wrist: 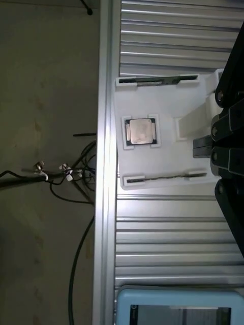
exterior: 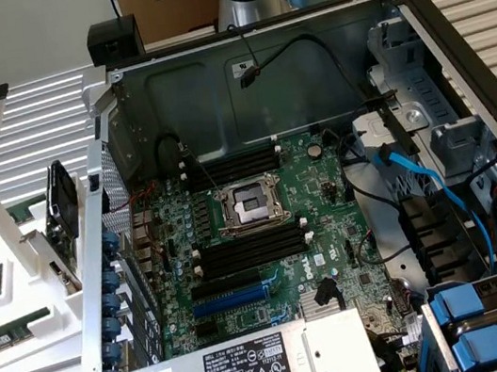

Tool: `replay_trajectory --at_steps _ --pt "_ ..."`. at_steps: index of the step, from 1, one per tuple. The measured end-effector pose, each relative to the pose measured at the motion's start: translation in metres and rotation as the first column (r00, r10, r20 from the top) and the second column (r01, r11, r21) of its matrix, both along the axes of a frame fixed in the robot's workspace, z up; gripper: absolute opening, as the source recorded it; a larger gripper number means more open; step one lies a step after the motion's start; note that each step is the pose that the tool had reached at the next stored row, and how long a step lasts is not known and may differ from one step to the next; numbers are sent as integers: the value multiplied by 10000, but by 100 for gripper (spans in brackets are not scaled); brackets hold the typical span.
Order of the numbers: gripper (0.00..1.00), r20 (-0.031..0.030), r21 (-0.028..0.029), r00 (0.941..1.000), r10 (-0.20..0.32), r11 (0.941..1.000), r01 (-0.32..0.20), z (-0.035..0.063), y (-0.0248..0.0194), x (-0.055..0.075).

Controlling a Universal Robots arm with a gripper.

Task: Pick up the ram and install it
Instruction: 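Pick up the ram and move it above insertion slot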

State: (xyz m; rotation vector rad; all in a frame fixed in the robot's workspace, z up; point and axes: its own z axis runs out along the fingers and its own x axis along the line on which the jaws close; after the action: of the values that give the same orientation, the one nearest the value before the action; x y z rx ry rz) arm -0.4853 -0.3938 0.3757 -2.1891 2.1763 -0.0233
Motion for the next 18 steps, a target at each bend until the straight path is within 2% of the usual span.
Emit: replay_trajectory --at_steps 9,11,13,18 --pt "11 1 0 10000 0 10000 0 -32 -3 -3" --pt "11 -6 -2 10000 1 10000 -1 -57 -13 -3" --pt "11 -58 2 10000 0 10000 0 -99 -46 -3" --pt "11 -59 1 10000 -1 10000 1 -122 -61 -3"
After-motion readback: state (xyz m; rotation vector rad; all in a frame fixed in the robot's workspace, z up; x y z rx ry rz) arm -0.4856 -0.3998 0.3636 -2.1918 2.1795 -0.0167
